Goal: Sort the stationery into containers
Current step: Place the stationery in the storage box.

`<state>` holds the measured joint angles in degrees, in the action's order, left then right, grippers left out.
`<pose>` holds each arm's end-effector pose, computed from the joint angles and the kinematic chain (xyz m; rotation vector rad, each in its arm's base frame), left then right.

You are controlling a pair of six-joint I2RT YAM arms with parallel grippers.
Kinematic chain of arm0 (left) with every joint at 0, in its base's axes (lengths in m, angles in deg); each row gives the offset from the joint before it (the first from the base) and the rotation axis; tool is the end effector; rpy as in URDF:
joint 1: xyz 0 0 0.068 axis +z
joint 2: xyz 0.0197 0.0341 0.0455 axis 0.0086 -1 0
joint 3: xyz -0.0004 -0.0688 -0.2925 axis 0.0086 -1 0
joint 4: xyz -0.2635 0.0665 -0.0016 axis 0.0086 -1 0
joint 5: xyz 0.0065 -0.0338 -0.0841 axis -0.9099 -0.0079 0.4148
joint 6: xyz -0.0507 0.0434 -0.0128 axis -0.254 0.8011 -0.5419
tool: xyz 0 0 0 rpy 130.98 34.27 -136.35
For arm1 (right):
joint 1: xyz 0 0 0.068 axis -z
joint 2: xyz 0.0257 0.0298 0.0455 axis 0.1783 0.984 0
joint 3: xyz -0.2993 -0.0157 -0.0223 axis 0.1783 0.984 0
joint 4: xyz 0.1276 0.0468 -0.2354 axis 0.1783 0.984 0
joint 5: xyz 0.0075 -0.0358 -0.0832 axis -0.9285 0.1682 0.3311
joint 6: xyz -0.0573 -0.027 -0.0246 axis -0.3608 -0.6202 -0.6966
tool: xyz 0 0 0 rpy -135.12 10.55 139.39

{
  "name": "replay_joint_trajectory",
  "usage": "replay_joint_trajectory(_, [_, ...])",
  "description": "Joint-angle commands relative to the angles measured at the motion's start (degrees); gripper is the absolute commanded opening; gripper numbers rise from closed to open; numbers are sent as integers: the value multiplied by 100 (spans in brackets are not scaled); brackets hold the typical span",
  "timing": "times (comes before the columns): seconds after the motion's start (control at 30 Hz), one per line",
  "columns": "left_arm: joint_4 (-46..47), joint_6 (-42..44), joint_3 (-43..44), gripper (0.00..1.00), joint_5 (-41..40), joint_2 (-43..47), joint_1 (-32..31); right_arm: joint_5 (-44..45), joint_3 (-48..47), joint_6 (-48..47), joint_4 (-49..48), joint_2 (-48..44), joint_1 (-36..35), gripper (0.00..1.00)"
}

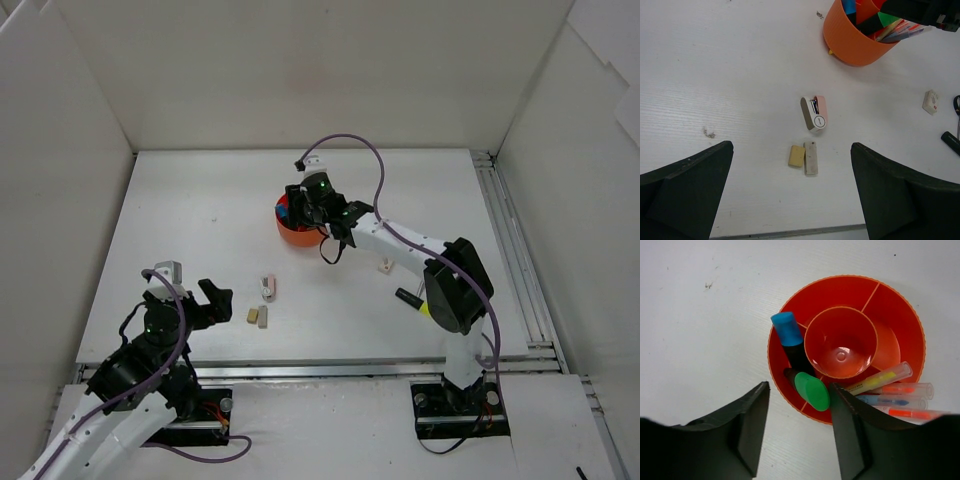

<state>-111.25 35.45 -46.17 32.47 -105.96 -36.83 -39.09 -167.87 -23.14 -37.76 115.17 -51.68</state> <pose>0.0838 -0.0373 0.2809 -0.2508 1.8790 -0.5287 0.3798 0.3308 0.2961 -0.3378 1.9257 0.6553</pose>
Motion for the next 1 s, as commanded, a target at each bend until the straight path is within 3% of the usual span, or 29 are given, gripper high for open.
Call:
replay_joint_trajectory(0.0, [232, -3, 240, 99, 5, -168, -23, -69, -137, -251, -399, -138, -51, 45])
replay_joint_trajectory(0.07, [241, -3, 240, 100, 5, -168, -23, 0, -146, -366, -426, -156, -122, 35])
replay_joint_trajectory(0.23, [223, -11, 231, 100, 14, -150, -23, 422, -295, -621, -364, -33, -289, 21])
replay_joint_trajectory(0.4, [206, -11, 239, 99, 14, -133, -23, 659, -550, -806, -162, 161, -394, 23])
replay_joint_trajectory(0.6, [363, 120, 283, 99, 102, -194, -23, 704, -208, -912, -162, -698, -438, 34])
replay_joint_trajectory(0.77, [644, 304, 301, 100, 234, -317, -23, 1203, 749, -649, 136, -1639, -412, 48])
replay_joint_trajectory(0.97, [1048, 533, 231, 99, 462, -458, -23, 539, 2550, 448, 962, -2861, 482, 79])
